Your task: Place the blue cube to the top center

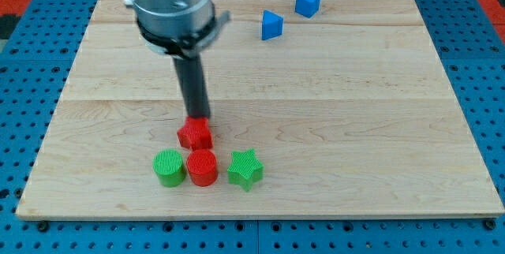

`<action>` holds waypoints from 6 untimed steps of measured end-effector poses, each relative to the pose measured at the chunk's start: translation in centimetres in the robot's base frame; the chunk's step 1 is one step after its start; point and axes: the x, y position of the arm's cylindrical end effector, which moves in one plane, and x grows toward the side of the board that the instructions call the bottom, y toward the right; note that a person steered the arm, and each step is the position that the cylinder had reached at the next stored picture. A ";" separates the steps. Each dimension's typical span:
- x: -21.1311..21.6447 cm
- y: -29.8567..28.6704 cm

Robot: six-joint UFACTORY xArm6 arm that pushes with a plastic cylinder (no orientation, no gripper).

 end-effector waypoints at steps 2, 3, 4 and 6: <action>-4.8 8.8; -11.5 20.3; -17.8 21.8; -27.3 17.9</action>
